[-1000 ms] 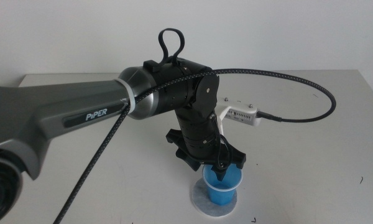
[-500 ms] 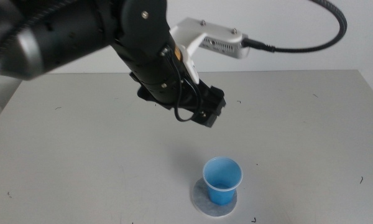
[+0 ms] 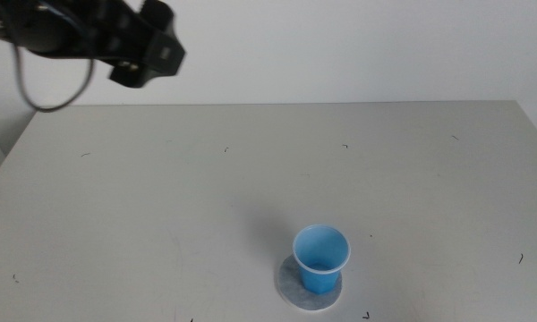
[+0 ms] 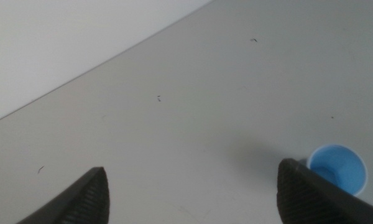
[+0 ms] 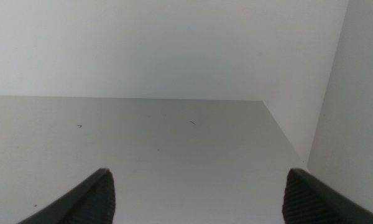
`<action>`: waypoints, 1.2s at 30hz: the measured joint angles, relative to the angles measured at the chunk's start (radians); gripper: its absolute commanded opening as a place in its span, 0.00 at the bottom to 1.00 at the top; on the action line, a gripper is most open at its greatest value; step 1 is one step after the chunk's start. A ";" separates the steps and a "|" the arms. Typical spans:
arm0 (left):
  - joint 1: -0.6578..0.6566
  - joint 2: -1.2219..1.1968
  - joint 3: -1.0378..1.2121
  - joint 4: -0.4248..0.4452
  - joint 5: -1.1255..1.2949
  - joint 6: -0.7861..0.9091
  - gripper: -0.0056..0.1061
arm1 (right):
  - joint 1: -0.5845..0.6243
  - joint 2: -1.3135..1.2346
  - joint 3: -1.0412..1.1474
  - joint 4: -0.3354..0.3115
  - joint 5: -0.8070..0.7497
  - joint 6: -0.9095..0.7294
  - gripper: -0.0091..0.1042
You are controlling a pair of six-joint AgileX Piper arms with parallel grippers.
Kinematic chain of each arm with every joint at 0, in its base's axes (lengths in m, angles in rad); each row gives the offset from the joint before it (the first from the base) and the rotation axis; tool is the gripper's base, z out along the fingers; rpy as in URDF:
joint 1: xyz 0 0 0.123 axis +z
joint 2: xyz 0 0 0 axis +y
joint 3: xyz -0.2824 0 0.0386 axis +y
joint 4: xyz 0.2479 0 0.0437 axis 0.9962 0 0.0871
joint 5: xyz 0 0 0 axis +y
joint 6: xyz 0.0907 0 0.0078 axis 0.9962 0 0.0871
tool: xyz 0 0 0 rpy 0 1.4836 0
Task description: Place an empty cup on a cup mat.
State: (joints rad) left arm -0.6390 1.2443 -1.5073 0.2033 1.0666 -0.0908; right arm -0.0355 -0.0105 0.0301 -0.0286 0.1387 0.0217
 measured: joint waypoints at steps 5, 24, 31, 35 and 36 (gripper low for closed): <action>0.216 -0.201 0.188 -0.132 -0.129 0.120 0.87 | 0.000 0.000 0.000 0.000 0.000 0.000 0.91; 0.578 -0.864 1.025 -0.411 -0.711 0.187 0.87 | 0.000 0.000 0.000 0.000 0.000 0.000 0.91; 0.578 -1.052 1.277 -0.410 -0.823 0.186 0.99 | 0.000 0.000 0.000 0.000 0.000 0.000 0.91; 0.578 -1.162 1.436 -0.408 -0.949 0.195 0.99 | 0.000 0.000 0.000 0.000 0.000 0.000 0.91; 0.578 -1.188 1.476 -0.410 -0.976 0.195 0.99 | 0.000 0.000 0.000 0.000 0.000 0.000 0.91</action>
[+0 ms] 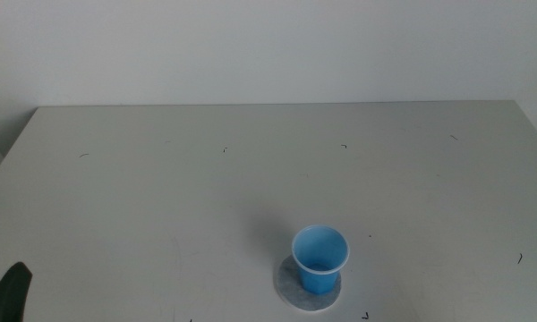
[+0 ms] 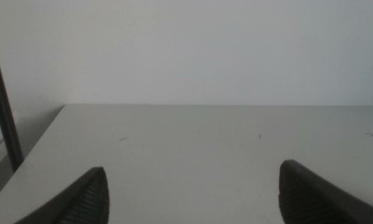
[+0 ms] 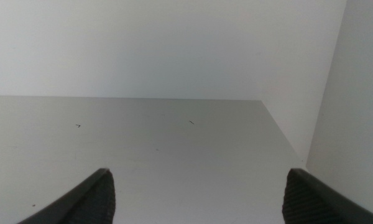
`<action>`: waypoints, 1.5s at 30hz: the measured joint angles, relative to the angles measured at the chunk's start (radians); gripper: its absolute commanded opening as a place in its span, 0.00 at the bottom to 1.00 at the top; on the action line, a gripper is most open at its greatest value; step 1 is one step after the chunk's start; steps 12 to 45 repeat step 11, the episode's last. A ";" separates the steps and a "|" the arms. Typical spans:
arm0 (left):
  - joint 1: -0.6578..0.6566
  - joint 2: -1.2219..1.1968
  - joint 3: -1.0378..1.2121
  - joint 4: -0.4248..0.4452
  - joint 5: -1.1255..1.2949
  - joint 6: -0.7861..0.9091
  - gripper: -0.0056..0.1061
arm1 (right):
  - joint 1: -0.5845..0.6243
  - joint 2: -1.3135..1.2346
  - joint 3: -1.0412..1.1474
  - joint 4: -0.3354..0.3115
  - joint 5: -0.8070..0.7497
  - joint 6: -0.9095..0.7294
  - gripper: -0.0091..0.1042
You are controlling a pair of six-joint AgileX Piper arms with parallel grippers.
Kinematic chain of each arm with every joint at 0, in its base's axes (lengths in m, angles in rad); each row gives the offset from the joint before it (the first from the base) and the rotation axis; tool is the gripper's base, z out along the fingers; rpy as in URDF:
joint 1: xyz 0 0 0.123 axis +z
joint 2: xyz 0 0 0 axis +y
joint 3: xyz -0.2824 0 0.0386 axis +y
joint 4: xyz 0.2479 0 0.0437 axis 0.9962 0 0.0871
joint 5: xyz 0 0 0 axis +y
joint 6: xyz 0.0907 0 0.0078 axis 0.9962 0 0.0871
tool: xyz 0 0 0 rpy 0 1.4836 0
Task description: Place an empty cup on a cup mat.
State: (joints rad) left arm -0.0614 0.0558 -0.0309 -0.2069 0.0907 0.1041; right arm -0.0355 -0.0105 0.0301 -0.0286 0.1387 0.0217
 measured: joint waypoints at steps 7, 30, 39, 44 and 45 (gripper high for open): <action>0.000 -0.068 0.059 0.089 -0.006 0.097 0.99 | 0.000 0.000 0.000 0.000 0.001 0.000 0.91; 0.000 -0.068 0.061 0.131 -0.006 0.122 0.99 | 0.000 0.000 0.000 0.000 0.001 0.000 0.91; 0.000 -0.068 0.061 0.131 -0.006 0.122 0.99 | 0.000 0.000 0.000 0.000 0.001 0.000 0.91; 0.000 -0.068 0.061 0.131 -0.006 0.122 0.99 | 0.000 0.000 0.000 0.000 0.001 0.000 0.91; 0.000 -0.068 0.061 0.131 -0.006 0.122 0.99 | 0.000 0.000 0.000 0.000 0.001 0.000 0.91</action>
